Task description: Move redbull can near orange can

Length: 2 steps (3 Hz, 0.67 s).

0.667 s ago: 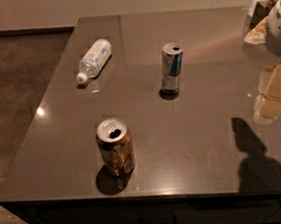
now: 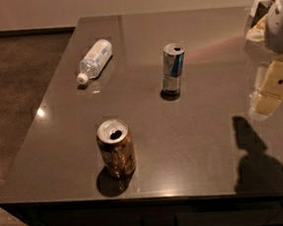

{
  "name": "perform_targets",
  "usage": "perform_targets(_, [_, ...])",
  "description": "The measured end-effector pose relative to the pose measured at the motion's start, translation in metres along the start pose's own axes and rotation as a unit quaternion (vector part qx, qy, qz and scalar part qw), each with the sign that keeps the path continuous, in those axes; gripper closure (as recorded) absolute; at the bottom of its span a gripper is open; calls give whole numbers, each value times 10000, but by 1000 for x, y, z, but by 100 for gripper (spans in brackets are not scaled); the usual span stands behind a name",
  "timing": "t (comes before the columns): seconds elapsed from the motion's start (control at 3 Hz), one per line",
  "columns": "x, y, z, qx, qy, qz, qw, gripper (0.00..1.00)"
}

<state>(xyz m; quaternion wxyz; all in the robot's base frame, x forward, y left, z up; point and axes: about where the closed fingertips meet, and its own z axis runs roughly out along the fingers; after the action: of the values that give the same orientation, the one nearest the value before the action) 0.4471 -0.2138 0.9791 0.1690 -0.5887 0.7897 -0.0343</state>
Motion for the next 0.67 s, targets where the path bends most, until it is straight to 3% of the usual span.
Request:
perform_targets(0.33, [-8,-22,7,165,-111,317,9993,0])
perform_targets(0.67, [-15,-59,21,457,-269,880,9947,0])
